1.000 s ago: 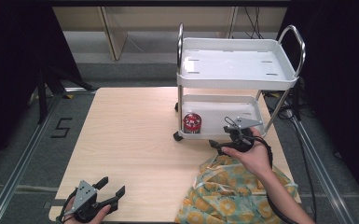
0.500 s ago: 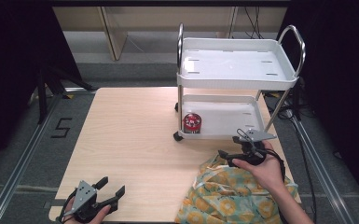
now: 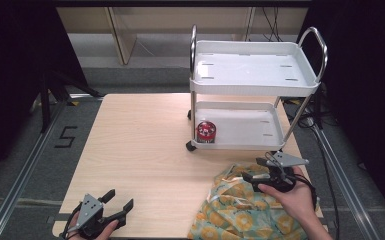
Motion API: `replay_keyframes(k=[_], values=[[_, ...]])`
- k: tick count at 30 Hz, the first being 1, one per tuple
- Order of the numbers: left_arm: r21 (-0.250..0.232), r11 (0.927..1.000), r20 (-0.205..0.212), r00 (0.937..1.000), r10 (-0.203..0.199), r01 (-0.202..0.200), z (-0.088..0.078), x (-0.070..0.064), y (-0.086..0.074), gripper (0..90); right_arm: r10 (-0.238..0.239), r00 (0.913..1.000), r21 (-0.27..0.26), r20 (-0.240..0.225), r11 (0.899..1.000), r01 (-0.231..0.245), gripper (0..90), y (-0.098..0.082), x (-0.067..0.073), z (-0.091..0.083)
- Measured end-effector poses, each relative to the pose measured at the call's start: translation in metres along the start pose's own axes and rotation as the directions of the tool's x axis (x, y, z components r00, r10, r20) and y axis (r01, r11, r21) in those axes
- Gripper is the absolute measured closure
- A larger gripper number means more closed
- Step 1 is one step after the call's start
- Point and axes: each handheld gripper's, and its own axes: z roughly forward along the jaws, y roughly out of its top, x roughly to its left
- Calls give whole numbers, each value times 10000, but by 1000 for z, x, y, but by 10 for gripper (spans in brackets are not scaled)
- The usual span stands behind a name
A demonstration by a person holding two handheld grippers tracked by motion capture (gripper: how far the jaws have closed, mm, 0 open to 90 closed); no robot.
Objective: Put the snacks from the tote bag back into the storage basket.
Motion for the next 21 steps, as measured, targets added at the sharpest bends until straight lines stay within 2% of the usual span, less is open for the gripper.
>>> replay_keyframes(k=[2, 5, 7, 9, 10, 11, 12, 14, 15, 16, 18, 19, 20, 21], values=[[-1, 10000, 4, 10000, 9, -9, 0, 0, 0, 267, -4, 10000, -27, -16, 10000, 4, 251, -2, 1, -1], [19, 10000, 28, 10000, 64, -64, 1, 0, 0, 267, 168, 9997, 228, -181, 9996, -164, 267, -12, 4, -6], [59, 10000, -13, 10000, 67, -67, 0, 0, 0, 267, 26, 9998, 251, -208, 9997, -21, 273, -17, 4, -8], [41, 10000, -14, 10000, 62, -62, 1, 0, 0, 267, 121, 9998, 210, -169, 9997, -118, 274, -20, 5, -9], [-33, 10000, 38, 10000, 51, -51, 1, 0, 0, 267, 8, 9998, 35, -190, 10000, -7, 276, -22, 4, -9], [-17, 10000, 30, 10000, 75, -75, 1, 0, 0, 267, 160, 9995, -48, -265, 9999, -161, 276, -24, 5, -10], [42, 10000, -29, 10000, 64, -64, 1, -1, 0, 267, -1, 9992, -162, -396, 9999, -6, 278, -28, 6, -10], [8, 10000, -9, 10000, 53, -53, 1, -1, 0, 267, -32, 9992, -187, -397, 9998, 25, 278, -29, 6, -10], [-1, 10000, -18, 10000, 29, -29, 1, -1, 0, 267, 208, 9988, -25, -434, 9998, -210, 279, -32, 9, -10], [1, 10000, -7, 10000, 41, -41, 1, -1, 1, 267, 161, 9993, -138, -349, 9998, -166, 279, -33, 9, -10], [2, 10000, -1, 10000, 46, -46, 1, -1, 1, 267, 66, 9989, -163, -460, 9998, -74, 278, -33, 8, -10], [-7, 10000, -14, 10000, 48, -48, 1, -1, 1, 267, 17, 9996, -152, -287, 9999, -22, 276, -35, 8, -10], [5, 10000, 6, 10000, 72, -72, 1, -1, 1, 267, 344, 9982, -68, -491, 9994, -348, 275, -36, 11, -9], [-84, 10000, 29, 10000, 38, -37, 1, -1, 1, 267, 344, 9982, -68, -491, 9994, -348, 275, -36, 11, -9]])
